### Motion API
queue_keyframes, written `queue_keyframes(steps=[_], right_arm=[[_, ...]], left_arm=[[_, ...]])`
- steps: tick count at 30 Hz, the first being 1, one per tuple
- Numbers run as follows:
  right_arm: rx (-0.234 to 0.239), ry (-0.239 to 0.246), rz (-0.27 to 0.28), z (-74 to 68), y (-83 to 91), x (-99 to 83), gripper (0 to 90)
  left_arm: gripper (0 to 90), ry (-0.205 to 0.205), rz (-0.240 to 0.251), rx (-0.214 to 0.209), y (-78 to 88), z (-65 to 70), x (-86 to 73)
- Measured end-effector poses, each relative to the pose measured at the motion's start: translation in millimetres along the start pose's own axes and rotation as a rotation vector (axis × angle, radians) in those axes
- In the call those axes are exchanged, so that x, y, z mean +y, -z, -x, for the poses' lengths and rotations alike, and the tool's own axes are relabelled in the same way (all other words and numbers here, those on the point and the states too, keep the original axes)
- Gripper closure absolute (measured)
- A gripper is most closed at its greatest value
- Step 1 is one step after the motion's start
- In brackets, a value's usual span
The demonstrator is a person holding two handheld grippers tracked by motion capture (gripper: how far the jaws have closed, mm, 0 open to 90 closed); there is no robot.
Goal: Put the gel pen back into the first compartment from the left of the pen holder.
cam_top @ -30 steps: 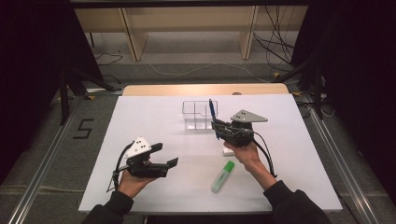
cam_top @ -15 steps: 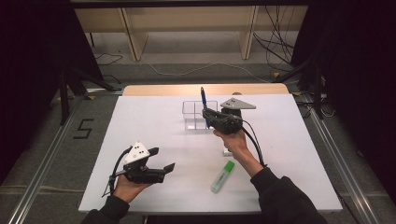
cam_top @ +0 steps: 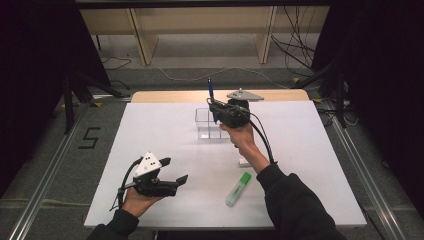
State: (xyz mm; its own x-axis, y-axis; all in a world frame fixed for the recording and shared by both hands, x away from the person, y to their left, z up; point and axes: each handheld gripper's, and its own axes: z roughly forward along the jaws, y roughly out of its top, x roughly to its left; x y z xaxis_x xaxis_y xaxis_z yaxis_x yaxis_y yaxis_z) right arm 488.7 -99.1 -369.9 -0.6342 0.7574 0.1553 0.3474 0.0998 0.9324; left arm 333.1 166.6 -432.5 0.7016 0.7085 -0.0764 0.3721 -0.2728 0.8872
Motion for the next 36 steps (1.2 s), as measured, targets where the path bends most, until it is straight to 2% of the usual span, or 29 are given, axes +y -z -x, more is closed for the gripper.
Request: queue_keyframes(steps=[7,12,13,19,25,36], right_arm=[[-0.005,0.003,-0.016,-6.1,-16.8,3.4,79.2],[-0.015,0.023,-0.022,-7.6,-28.2,3.9,79.2],[-0.019,0.009,-0.03,-8.4,-29.5,4.4,79.2],[-0.031,0.014,-0.034,-9.3,-39.9,6.3,79.2],[-0.048,0.03,-0.028,-11.3,-47.4,8.5,79.2],[-0.086,0.011,-0.043,-8.3,-58.4,5.9,79.1]], left_arm=[[15.9,-0.006,0.005,0.003,0.2,-0.3,0.5],[15.9,0.008,0.012,0.002,0.4,-0.4,0.4],[15.9,0.008,0.01,0.003,0.3,-0.7,0.4],[15.9,0.001,0.015,0.004,1.1,-0.6,0.9],[15.9,-0.001,0.015,0.004,1.3,-0.4,0.9],[15.9,-0.002,0.018,0.003,1.6,-0.6,1.3]])
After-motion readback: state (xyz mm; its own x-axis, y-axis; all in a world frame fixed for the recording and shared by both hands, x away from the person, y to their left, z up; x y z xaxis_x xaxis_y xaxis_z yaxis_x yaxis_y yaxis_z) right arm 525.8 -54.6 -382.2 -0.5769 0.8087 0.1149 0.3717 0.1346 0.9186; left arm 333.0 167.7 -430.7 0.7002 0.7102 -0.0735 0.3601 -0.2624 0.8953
